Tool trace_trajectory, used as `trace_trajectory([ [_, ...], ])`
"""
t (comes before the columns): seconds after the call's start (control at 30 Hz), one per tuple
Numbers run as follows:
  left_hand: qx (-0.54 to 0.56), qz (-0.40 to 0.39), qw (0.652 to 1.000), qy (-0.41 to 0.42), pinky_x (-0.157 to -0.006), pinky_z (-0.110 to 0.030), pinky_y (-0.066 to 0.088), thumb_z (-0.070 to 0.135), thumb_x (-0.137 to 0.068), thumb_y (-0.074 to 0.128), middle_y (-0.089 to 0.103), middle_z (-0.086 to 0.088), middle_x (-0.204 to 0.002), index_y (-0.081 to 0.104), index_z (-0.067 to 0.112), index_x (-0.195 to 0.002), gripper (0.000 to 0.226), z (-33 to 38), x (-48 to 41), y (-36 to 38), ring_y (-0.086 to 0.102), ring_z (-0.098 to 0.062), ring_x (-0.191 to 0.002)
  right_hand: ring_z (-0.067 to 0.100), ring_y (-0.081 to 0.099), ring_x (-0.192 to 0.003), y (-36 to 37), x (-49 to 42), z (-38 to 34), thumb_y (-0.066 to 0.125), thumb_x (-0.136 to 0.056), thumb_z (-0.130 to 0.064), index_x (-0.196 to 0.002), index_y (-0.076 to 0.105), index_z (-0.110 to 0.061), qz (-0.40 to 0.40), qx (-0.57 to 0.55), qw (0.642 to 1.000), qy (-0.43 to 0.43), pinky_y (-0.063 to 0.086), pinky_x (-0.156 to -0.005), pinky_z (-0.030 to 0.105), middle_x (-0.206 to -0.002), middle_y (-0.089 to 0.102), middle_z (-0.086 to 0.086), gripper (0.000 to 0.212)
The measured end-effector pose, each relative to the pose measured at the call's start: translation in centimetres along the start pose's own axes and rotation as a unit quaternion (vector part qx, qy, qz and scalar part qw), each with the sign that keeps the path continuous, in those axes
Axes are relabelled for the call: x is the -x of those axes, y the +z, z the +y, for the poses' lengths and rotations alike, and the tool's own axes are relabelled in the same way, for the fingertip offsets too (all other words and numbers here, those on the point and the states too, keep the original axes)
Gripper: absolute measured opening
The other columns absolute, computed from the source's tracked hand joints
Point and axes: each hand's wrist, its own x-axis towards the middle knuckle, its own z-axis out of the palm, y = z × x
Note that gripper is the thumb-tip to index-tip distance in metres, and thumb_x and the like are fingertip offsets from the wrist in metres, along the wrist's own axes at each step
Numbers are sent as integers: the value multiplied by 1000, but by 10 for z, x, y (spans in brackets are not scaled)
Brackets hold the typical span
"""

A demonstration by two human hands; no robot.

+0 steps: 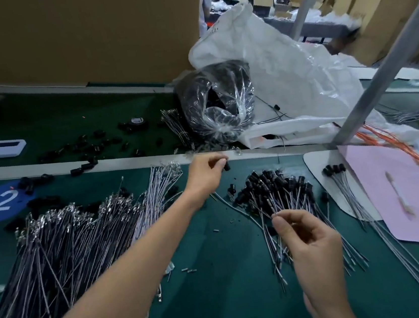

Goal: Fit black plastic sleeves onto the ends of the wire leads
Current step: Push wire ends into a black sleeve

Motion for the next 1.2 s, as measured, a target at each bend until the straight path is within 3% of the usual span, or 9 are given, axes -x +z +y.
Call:
trace_trajectory([
  [0.07, 220, -16, 972, -84, -71, -20, 52, 9, -98, 56, 72, 0, -87, 74, 15, -95, 19, 7, 34, -8, 61, -12, -78, 14, 65, -71, 4, -1, 3, 75, -82, -14, -76, 74, -27, 12, 27, 1000, -8, 56, -70, 34, -75, 71, -6, 14],
  [0.13, 363, -27, 925, -108, -67, -20, 54, 8, -95, 59, 72, -2, -82, 75, 13, -90, 18, 12, 70, -21, 65, -12, -74, 7, 64, -69, 13, -1, 3, 76, -82, -15, -76, 73, -28, 8, 59, 998, -30, 55, -68, 29, -74, 71, -12, 15],
  [0.27, 491, 19, 863, -118, -63, -17, 55, 18, -77, 64, 72, -6, -82, 77, 10, -83, 16, 17, 123, -40, 69, -11, -71, 6, 61, -65, 35, 1, -2, 76, -82, -13, -74, 71, -29, -23, 82, 994, -69, 47, -63, 18, -70, 69, -14, 19],
  [0.43, 505, 66, 852, -121, -64, -17, 55, 17, -76, 63, 71, -7, -83, 76, 10, -85, 17, 15, 150, -45, 67, -12, -75, 8, 60, -66, 48, 9, -7, 75, -83, -10, -80, 73, -21, -62, 88, 989, -97, 46, -64, 20, -75, 69, -8, 11],
  [0.57, 487, 68, 865, -99, -67, -17, 54, 17, -78, 63, 73, -7, -86, 74, 9, -91, 19, 14, 158, -45, 69, -13, -78, 6, 59, -66, 51, 14, -11, 74, -84, -10, -81, 72, -22, -71, 81, 989, -101, 45, -64, 18, -76, 69, -7, 13],
  [0.77, 498, 79, 858, -94, -70, -19, 55, 16, -79, 63, 73, -10, -87, 72, 6, -95, 21, 12, 163, -46, 70, -15, -80, 7, 59, -65, 48, 15, -14, 73, -85, -9, -81, 72, -21, -64, 90, 987, -116, 45, -63, 16, -75, 69, -7, 13],
  [0.97, 491, 83, 863, -87, -71, -19, 55, 18, -80, 62, 73, -10, -87, 72, 6, -97, 23, 9, 167, -48, 70, -16, -82, 1, 57, -68, 47, 17, -15, 73, -84, -5, -80, 71, -17, -57, 136, 976, -163, 38, -63, 5, -76, 65, -8, 12],
  [1.2, 479, 82, 871, -70, -73, -19, 55, 17, -81, 61, 74, -9, -88, 71, 5, -100, 24, 7, 169, -49, 71, -17, -85, 7, 59, -72, 47, 14, -15, 72, -84, -4, -79, 71, -16, -53, 134, 975, -167, 40, -64, 5, -78, 66, -4, 13],
])
